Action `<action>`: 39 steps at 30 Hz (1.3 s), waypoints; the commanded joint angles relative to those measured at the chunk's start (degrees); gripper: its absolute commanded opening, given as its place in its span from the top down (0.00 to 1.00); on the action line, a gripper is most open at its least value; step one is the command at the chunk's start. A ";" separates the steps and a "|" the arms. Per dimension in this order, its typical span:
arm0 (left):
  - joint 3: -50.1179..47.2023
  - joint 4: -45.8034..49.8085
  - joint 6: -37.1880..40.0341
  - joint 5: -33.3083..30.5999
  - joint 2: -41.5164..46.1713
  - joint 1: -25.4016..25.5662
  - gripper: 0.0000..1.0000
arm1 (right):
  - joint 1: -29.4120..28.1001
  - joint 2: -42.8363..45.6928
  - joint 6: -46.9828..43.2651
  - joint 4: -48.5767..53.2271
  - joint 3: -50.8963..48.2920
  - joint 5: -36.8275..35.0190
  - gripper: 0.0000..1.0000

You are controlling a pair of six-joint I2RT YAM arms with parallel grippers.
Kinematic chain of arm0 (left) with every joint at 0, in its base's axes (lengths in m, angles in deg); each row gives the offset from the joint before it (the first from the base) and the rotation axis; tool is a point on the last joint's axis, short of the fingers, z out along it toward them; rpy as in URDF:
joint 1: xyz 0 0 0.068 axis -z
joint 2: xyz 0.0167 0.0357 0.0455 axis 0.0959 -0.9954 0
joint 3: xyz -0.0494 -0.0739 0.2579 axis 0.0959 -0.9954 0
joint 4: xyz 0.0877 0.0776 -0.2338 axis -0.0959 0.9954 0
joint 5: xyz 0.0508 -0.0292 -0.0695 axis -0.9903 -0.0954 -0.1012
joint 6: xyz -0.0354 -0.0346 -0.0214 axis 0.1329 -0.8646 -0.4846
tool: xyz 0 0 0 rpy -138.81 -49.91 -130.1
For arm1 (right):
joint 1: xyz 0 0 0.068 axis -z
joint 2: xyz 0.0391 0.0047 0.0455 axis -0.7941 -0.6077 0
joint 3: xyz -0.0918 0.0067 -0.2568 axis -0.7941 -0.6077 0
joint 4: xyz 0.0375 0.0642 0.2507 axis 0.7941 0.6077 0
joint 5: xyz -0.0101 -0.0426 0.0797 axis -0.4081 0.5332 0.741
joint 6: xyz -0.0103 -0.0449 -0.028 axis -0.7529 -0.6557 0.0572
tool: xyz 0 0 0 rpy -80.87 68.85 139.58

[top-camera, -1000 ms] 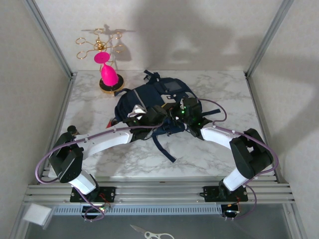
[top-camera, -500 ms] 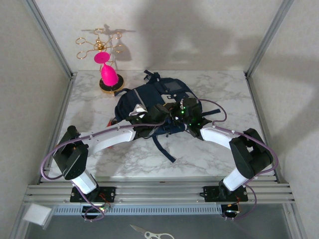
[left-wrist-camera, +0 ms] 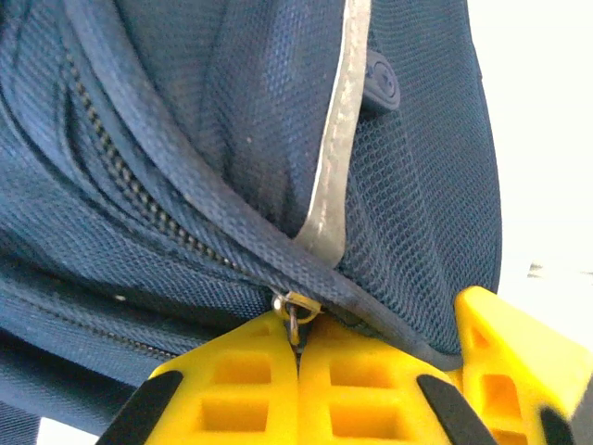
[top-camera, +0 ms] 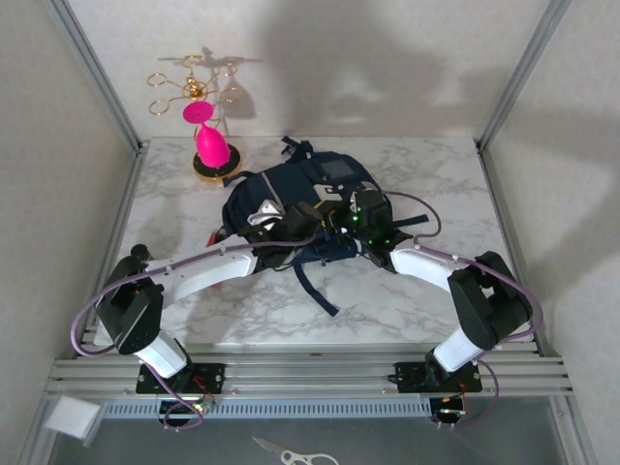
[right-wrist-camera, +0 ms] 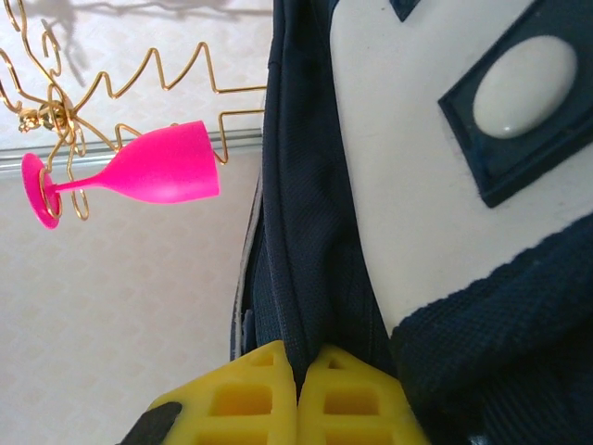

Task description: Pack books, pencil case, and school supplies into a backpack

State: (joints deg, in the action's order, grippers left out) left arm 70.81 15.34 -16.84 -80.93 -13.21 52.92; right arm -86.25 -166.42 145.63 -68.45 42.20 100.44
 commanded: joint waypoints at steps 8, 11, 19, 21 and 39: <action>-6.48 3.05 23.16 9.53 9.30 -5.23 1.00 | 7.15 8.10 -8.69 1.57 -2.26 5.93 1.00; -7.20 3.19 29.19 13.01 10.11 -6.70 1.00 | 9.17 8.93 -12.33 5.17 -1.64 6.70 1.00; -5.70 1.21 44.76 16.88 8.43 -6.99 1.00 | 8.21 9.25 -17.74 12.94 1.72 6.35 0.96; -6.49 -1.01 45.43 16.68 8.46 -6.99 1.00 | 6.82 9.66 -15.11 13.08 0.53 5.75 0.74; -8.34 -6.72 50.64 22.27 8.16 -7.08 1.00 | -8.70 3.57 9.26 14.78 4.25 -18.79 0.57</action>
State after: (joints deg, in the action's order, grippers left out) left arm 62.61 12.11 31.03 -58.44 -5.25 46.48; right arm -95.16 -162.35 150.42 -54.39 44.61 90.82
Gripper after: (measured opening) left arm 0.054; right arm 0.438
